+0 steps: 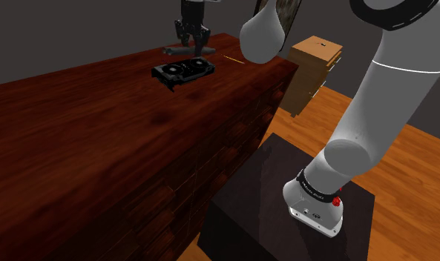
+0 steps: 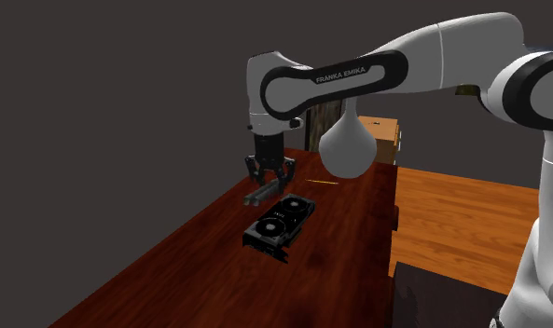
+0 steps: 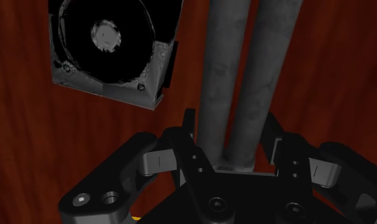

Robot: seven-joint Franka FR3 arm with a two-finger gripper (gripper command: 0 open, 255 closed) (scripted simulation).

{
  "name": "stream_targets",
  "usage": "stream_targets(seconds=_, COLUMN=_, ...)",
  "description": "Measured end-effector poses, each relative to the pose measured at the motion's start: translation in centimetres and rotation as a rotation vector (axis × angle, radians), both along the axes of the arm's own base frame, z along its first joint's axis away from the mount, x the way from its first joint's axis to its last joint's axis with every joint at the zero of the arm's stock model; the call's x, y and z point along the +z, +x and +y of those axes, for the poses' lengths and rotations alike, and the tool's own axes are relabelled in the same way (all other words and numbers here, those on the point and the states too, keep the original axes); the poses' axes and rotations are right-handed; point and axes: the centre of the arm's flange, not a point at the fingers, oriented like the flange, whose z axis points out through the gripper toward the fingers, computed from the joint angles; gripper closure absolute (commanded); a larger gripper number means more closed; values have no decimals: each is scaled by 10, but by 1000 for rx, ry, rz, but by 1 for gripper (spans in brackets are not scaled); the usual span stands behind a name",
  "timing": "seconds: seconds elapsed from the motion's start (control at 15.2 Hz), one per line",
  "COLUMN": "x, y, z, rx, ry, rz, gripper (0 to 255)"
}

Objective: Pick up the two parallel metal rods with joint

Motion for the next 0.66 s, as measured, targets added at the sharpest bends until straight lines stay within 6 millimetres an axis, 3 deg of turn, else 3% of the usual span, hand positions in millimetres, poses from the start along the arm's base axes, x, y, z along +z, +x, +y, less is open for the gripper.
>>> stream_targets(seconds=0.66, x=52, y=0, z=1, rx=0, ry=0, rz=0, gripper=255)
